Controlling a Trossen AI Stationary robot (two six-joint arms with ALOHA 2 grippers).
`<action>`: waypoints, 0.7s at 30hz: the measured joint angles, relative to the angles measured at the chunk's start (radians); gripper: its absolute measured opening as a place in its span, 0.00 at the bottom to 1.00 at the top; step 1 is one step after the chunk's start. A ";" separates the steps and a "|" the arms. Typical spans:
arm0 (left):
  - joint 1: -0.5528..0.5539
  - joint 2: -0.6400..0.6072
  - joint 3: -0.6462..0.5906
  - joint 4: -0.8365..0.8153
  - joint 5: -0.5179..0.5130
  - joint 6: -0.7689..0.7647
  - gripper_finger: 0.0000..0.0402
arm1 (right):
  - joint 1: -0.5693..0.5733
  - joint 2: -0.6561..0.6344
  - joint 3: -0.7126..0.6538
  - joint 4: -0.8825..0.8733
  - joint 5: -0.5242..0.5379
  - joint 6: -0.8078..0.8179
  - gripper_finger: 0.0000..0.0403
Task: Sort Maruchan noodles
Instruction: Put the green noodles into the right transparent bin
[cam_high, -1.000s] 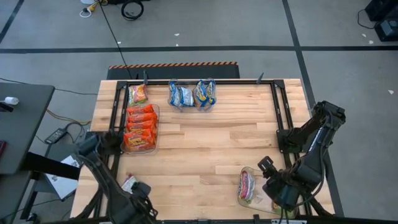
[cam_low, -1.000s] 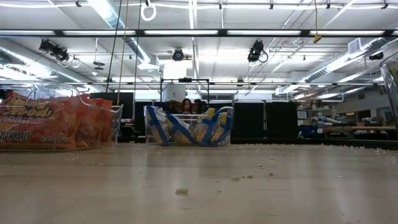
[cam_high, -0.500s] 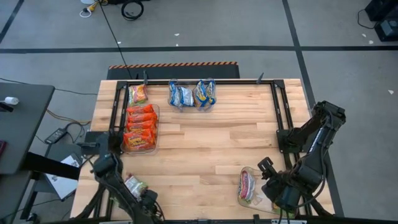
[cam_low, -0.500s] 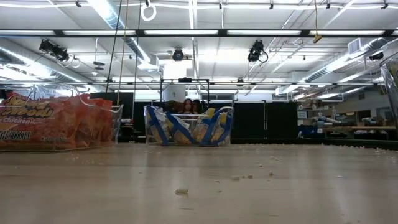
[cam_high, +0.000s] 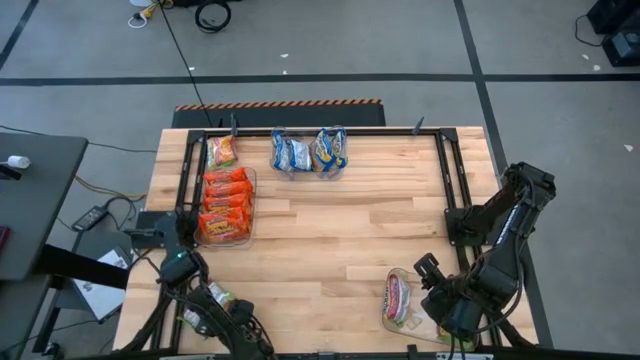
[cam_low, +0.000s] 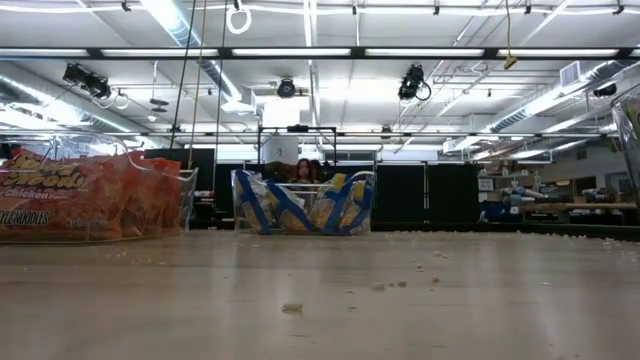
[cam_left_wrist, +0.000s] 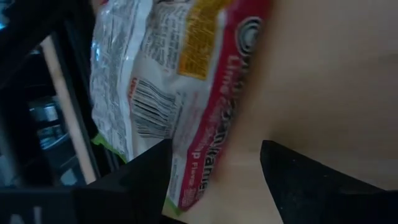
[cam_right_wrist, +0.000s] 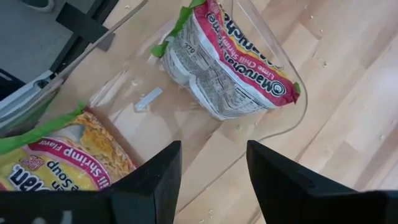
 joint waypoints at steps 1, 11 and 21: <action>0.000 -0.003 -0.018 0.001 0.012 0.003 0.62 | -0.001 0.000 0.000 0.000 -0.003 -0.006 0.46; 0.015 -0.169 -0.211 0.013 -0.010 -0.017 0.64 | -0.028 0.000 0.000 0.002 -0.031 -0.007 0.46; 0.012 -0.193 -0.343 0.232 0.034 0.115 0.55 | -0.037 0.000 0.002 -0.009 -0.028 0.003 0.46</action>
